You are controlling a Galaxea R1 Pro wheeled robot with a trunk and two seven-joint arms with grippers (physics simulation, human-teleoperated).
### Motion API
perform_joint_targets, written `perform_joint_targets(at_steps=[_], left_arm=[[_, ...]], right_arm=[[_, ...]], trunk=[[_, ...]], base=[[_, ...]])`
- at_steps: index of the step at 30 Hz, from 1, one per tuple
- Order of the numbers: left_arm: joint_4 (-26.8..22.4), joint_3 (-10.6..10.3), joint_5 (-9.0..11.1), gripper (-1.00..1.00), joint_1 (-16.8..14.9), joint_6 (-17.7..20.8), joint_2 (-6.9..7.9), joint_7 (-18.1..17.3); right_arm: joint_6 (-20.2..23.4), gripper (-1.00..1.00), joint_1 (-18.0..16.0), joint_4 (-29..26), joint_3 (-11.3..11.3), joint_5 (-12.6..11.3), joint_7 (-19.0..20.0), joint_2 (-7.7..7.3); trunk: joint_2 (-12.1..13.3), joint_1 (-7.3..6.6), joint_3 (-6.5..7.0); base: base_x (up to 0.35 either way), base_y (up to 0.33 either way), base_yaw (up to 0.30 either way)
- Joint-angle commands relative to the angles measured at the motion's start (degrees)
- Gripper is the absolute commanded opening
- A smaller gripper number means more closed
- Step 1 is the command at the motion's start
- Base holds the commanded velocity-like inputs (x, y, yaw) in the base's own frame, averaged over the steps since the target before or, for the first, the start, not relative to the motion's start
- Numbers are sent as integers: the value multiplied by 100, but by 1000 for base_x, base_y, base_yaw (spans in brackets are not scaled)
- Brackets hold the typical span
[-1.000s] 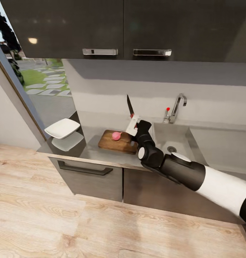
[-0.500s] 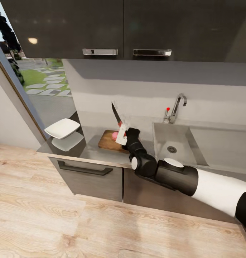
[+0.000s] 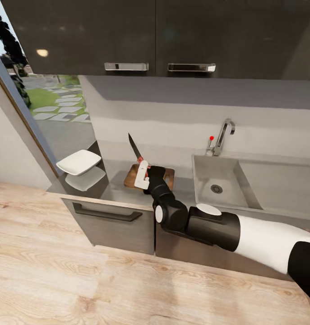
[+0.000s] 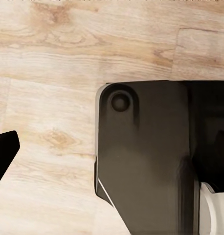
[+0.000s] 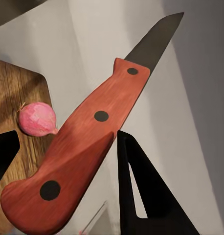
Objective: In the kitchen, take the Vidalia onion out of the sink, dice it on the chopping board with the paring knife, put the diced onion into the bowl on the countertop, then place both the paring knife and the chopping board into the sink.
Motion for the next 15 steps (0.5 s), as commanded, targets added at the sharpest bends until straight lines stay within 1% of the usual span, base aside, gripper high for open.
perform_joint_targets(at_steps=[1,7,15], left_arm=[[-10,-49,14,100,1,-7,8,59],[-12,-49,14,100,1,-7,8,59],[-12,-49,14,100,1,-7,0,59]], right_arm=[[39,-100,-10,-6,18,52,11,-6],[32,-100,-10,-2,19,48,19,-11],[30,-100,-10,3,19,43,20,-13]], trunk=[[-10,4,-1],[-10,4,51],[-10,4,122]], base=[[0,0,0],[0,0,-23],[0,0,-108]])
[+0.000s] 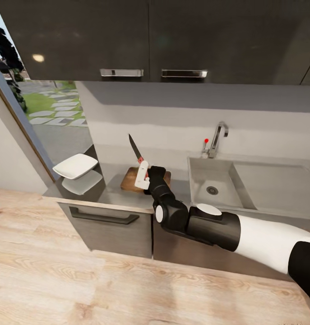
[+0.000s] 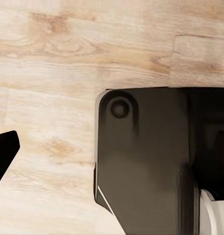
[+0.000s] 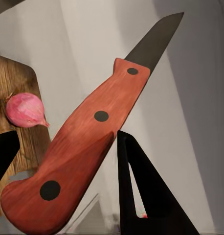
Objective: In the kitchen, take the Vidalia onion out of the sink, dice it on the chopping board with the paring knife, put the diced onion into the bowl on the countertop, then place both the paring knife and the chopping board into the sink.
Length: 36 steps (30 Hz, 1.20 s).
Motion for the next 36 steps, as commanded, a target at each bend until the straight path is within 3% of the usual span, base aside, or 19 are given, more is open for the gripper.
perform_joint_targets(at_steps=[1,10,16,29,36], left_arm=[[-14,-49,15,100,1,-7,7,59],[-7,-49,15,100,1,-7,7,59],[-13,-49,15,100,1,-7,6,59],[-14,-49,15,100,1,-7,2,59],[-10,-49,15,100,1,-7,-1,59]], right_arm=[[39,-100,-11,-3,17,46,10,-3],[18,-100,59,111,17,-511,10,-8],[11,-100,145,135,17,-561,9,-8],[-5,-100,252,163,19,-568,10,2],[-11,-100,253,163,33,-632,21,67]], trunk=[[-11,4,-2],[-11,4,60],[-11,4,70],[-11,4,133],[-11,4,161]], base=[[0,0,-157],[0,0,-176],[0,0,-71],[0,2,-240],[0,223,-181]])
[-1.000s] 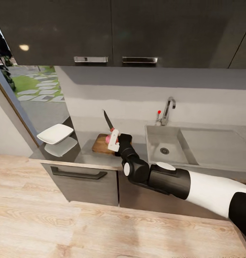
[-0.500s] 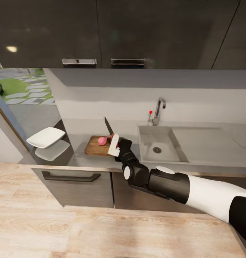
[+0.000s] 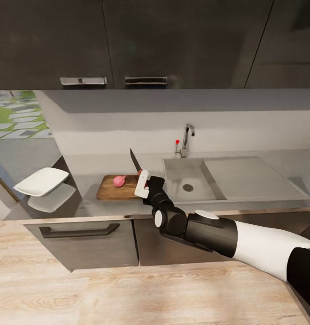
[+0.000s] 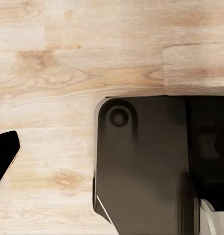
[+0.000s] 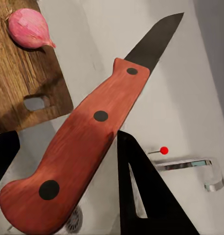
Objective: In the kitchen, take the Vidalia onion out of the sink, dice it on the chopping board with the paring knife, put the diced onion into the bowl on the countertop, then place both the paring knife and the chopping board into the sink.
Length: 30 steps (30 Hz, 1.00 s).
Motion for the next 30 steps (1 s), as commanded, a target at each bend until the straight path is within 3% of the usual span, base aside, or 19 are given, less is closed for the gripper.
perform_joint_targets(at_steps=[1,8,25,30], left_arm=[[-10,-49,11,100,0,-6,7,59],[-21,-49,3,100,0,-6,-69,51],[-7,-49,2,100,0,-5,-73,50],[-7,-49,2,100,0,-6,-67,50]], right_arm=[[27,-100,-12,-5,18,-41,-19,5],[16,-100,-12,-5,-5,-494,339,43],[-59,-100,-12,-5,21,-503,390,224],[-89,-100,-12,-5,230,-503,382,320]], trunk=[[-12,4,-10],[-12,4,-9],[-12,4,-9],[-12,4,-9]], base=[[0,274,-32],[2,207,-6],[76,-5,0],[5,0,0]])
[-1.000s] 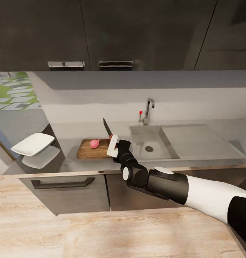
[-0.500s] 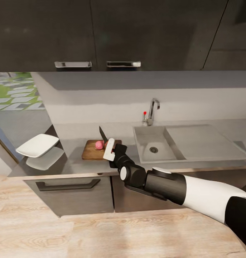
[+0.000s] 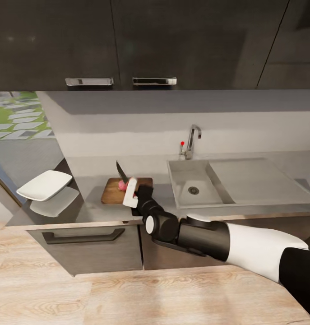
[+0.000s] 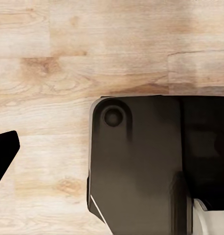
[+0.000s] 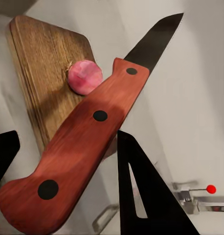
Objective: In the kitchen, take the Vidalia onion out of the sink, dice it on the chopping board with the paring knife, put the diced onion into the bowl on the countertop, then place both the paring knife and the chopping board into the sink.
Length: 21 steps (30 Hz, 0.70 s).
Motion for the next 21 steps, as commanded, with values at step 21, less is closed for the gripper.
perform_joint_targets(at_steps=[21], left_arm=[[5,-49,14,100,0,-3,11,59]], right_arm=[[17,-100,-11,-7,330,-31,-83,14]], trunk=[[-12,4,-10]], base=[[131,9,0]])
